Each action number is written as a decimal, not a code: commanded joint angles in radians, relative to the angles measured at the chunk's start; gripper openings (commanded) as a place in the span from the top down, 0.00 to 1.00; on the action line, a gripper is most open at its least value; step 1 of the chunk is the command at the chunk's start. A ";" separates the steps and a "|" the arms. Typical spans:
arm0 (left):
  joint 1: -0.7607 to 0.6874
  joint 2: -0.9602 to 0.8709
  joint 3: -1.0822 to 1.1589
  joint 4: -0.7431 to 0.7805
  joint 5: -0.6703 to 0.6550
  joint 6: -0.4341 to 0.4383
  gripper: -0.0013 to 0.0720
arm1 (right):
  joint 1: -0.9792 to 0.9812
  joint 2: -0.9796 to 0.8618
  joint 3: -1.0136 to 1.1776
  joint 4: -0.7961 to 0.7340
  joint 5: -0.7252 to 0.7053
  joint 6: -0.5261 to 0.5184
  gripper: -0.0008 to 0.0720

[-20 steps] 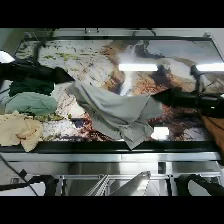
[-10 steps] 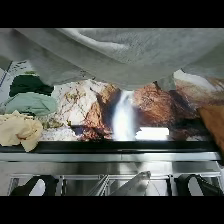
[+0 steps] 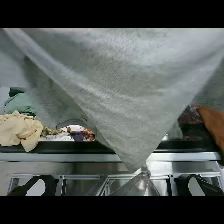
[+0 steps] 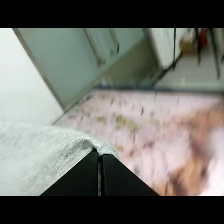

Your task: Fold the shirts.

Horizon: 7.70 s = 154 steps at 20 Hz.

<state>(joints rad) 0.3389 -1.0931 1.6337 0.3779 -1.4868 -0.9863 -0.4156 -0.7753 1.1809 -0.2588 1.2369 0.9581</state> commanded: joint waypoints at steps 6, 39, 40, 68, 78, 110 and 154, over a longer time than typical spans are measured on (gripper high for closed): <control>-0.169 -0.764 -0.041 0.045 0.027 0.019 0.50 | 0.205 -0.696 -0.262 -0.154 -0.286 -0.008 0.45; -0.323 -0.633 -0.088 0.598 0.086 -0.226 0.96 | 0.481 -0.688 -0.249 -0.019 -0.020 -0.080 0.97; -0.306 -0.575 -0.051 0.563 0.072 -0.222 0.96 | 0.438 -0.628 -0.214 0.008 0.012 -0.081 0.97; -0.267 -0.511 -0.029 0.522 0.204 0.126 0.96 | 0.116 -0.420 -0.393 -0.110 -0.395 -0.058 0.97; -0.058 -0.793 0.316 0.667 -0.155 -0.238 0.15 | -0.099 -0.616 -0.117 -0.381 0.019 0.013 0.58; -0.251 -0.769 -0.251 0.669 0.071 -0.188 0.96 | 0.404 -0.663 -0.591 -0.031 -0.293 -0.069 0.62; -0.172 -0.769 -0.254 0.668 -0.029 -0.114 0.96 | 0.408 -0.713 -0.591 0.122 -0.269 -0.035 0.62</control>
<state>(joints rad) 0.1673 -1.8629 1.3788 1.0443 -1.5192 -1.1061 -0.0109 -1.4876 0.5892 -0.1860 0.9627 0.9474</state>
